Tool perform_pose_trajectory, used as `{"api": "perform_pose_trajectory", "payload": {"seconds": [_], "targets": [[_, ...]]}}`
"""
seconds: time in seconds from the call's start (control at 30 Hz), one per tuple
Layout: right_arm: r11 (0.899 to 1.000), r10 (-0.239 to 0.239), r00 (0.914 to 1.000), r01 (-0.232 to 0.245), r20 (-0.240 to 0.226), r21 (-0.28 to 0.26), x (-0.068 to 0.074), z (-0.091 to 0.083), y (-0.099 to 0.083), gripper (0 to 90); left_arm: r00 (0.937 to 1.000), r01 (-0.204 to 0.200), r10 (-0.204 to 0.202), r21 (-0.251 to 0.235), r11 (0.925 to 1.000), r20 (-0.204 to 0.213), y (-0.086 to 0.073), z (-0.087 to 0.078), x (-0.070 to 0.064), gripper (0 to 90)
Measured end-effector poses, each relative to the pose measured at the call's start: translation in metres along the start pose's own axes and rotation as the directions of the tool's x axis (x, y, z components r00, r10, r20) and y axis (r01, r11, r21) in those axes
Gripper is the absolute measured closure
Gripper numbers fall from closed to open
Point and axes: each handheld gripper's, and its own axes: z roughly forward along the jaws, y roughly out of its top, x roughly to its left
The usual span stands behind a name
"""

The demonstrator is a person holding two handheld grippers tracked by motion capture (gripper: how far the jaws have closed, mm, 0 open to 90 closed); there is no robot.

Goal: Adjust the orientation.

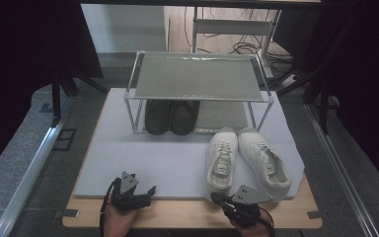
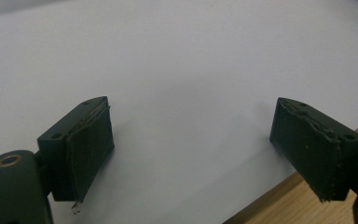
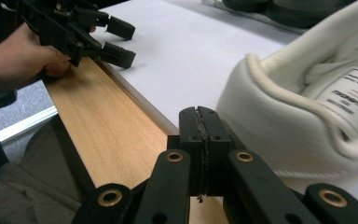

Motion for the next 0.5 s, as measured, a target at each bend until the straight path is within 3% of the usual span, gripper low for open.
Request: {"api": "perform_pose_trajectory", "payload": {"seconds": [0.3, 0.5], "targets": [[0.999, -0.021, 0.9997, 0.020, 0.011, 0.036, 0.006, 0.021, -0.002, 89.6, 1.0000, 0.000, 0.000, 0.000, 1.0000, 0.000, 0.000, 0.000, 0.000, 12.8], [0.999, -0.028, 0.9994, 0.027, 0.020, 0.037, 0.003, 0.019, -0.005, 89.8, 1.0000, 0.000, 0.000, 0.000, 1.0000, 0.000, 0.000, 0.000, 0.000, 12.9]]}}
